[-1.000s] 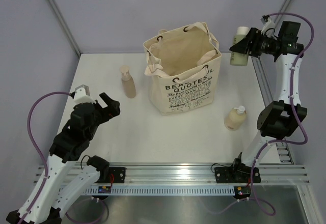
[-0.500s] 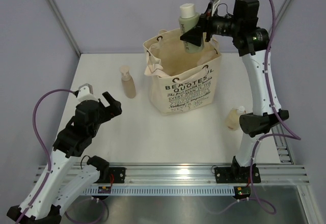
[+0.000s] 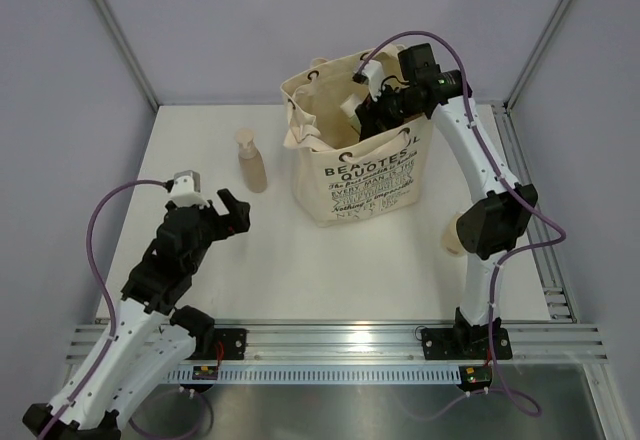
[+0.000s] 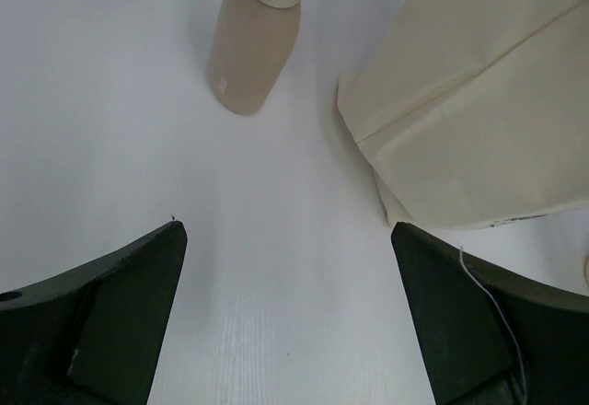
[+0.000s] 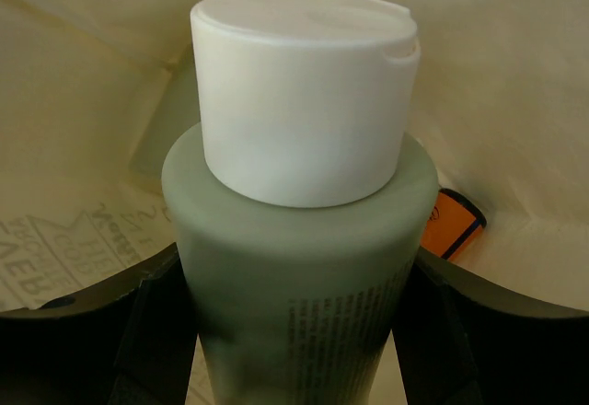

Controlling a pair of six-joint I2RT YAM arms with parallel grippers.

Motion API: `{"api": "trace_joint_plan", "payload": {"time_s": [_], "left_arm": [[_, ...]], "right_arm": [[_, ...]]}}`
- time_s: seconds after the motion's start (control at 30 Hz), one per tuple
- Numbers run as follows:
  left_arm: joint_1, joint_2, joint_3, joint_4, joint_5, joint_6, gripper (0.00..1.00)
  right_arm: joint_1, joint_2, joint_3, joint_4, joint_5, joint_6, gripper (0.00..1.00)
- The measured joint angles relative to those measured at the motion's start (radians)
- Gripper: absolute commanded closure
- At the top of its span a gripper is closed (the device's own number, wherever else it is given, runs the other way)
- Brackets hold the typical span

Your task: Place the personal care products into the canvas bag

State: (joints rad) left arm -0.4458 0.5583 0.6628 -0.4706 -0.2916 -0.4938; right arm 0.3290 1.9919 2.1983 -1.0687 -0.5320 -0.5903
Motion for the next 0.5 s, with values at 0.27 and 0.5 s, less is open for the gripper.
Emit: {"api": "trace_joint_plan", "payload": {"time_s": [0.27,0.5], "left_arm": [[0.006,0.158,-0.05,0.258,0.013,0.177,0.01],[0.072,0.466,-0.037,0.446,0.093,0.314,0.01]], "right_arm": [[0.0,0.032,0.037,-0.078,0.054,-0.1,0.01],[0.0,0.055,0.113,-0.082,0.079,-0.097,0.01]]}}
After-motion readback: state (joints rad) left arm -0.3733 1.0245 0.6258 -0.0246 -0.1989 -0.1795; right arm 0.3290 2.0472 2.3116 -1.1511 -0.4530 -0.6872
